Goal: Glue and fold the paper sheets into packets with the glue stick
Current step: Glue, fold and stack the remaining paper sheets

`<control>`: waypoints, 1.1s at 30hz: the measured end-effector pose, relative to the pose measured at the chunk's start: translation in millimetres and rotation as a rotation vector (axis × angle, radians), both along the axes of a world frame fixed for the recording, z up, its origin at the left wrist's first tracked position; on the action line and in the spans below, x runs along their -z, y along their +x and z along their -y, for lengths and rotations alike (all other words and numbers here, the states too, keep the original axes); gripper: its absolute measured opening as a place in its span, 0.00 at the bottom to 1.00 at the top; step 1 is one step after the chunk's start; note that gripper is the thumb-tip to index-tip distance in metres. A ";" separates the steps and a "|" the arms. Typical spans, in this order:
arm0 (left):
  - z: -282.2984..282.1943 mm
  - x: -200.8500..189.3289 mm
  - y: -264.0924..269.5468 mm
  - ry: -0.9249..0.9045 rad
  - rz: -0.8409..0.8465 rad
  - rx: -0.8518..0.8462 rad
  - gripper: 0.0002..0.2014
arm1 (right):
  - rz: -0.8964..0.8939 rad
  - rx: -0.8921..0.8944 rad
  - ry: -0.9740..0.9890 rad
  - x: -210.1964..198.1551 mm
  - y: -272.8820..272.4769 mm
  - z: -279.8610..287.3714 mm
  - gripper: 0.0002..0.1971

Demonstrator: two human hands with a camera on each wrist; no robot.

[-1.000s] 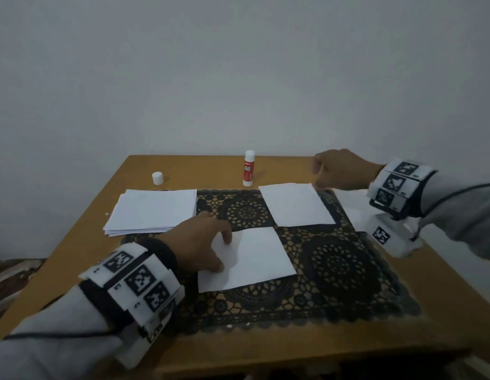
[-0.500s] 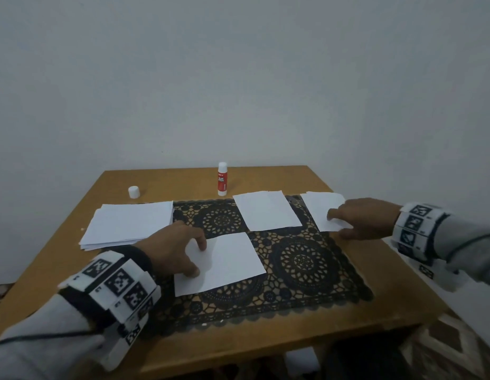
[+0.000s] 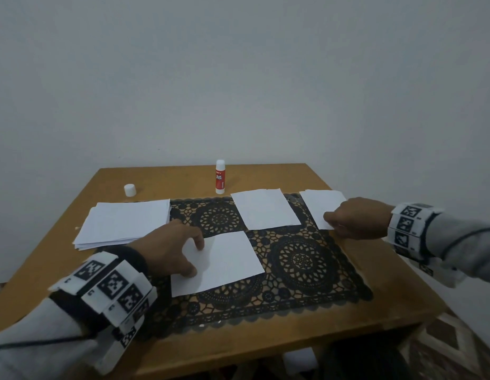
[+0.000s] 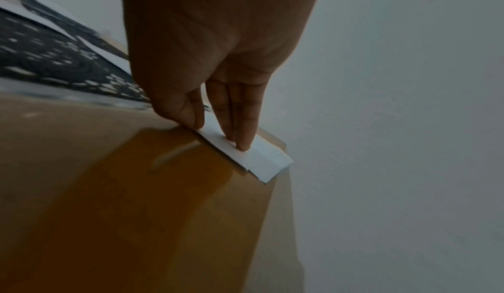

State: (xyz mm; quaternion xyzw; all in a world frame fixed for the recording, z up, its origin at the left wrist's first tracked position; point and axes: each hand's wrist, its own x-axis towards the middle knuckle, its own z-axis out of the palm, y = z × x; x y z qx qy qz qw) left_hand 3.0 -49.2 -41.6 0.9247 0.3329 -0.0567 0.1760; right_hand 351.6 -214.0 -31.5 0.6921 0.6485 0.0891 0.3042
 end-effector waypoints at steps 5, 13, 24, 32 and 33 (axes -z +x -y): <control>0.3 -0.5 0.7 -0.011 0.001 -0.007 0.21 | 0.035 -0.033 0.001 7.9 0.9 1.7 0.14; 2.3 -0.7 0.5 -0.006 0.005 -0.005 0.21 | -0.061 0.002 0.354 2.1 3.3 -0.6 0.05; 1.7 0.3 1.1 0.004 0.020 -0.015 0.21 | -0.472 -0.129 0.951 -54.6 -26.6 6.5 0.12; 6.6 -3.4 3.1 0.138 0.203 0.049 0.11 | -1.192 -0.162 1.004 -66.3 -110.0 -3.0 0.08; 9.1 -4.4 3.0 0.102 0.353 0.115 0.11 | -1.312 -0.108 0.982 -63.5 -116.6 -8.5 0.08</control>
